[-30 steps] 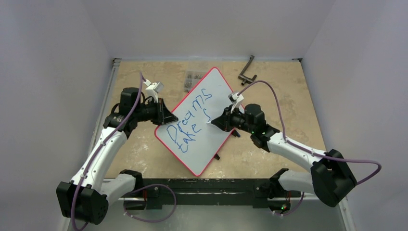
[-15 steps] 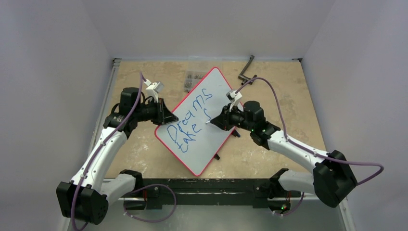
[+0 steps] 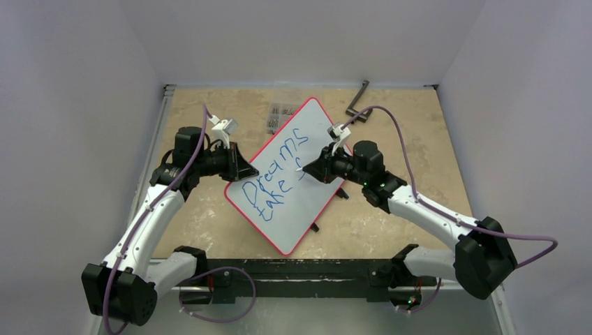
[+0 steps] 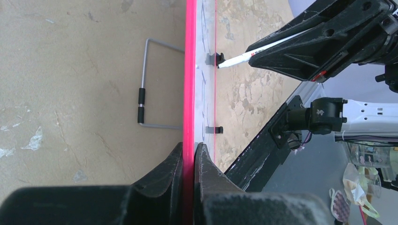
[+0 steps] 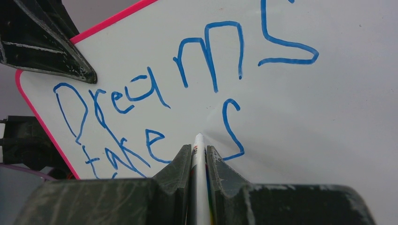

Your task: Write a sentence on the whiteboard

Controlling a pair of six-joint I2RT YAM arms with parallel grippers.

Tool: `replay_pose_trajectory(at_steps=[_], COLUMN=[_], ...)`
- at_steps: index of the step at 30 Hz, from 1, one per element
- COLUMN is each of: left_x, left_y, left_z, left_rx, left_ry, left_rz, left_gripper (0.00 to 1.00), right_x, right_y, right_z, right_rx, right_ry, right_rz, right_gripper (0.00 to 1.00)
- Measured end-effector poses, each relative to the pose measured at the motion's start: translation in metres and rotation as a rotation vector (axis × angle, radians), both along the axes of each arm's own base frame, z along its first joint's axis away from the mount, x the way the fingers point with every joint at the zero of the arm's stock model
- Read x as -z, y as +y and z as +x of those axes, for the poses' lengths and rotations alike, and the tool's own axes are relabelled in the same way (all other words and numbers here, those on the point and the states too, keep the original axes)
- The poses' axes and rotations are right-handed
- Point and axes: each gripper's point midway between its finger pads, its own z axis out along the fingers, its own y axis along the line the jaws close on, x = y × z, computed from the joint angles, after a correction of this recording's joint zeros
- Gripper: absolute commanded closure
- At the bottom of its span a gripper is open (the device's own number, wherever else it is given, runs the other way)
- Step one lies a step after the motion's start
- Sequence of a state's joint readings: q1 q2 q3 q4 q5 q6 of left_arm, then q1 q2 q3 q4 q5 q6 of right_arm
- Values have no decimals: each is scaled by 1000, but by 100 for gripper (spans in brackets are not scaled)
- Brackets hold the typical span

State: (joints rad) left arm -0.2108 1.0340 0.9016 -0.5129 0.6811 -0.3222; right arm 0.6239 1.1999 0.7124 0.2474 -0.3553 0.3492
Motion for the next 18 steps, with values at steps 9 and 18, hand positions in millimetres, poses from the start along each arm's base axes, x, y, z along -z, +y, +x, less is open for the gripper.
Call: replay_pose_trajectory(at_steps=[9,18], left_x=[1,1], left_y=[0,1], left_z=[0,0], left_rx=[-3,-3], left_ry=[2,1], left_rz=[2,3], left_gripper=[100,100], right_x=[15,11], right_y=[4,0], right_z=[7,17], right_rx=[5,64], right_ry=[31,14], right_rz=[-26,-32], right_gripper=[100,100])
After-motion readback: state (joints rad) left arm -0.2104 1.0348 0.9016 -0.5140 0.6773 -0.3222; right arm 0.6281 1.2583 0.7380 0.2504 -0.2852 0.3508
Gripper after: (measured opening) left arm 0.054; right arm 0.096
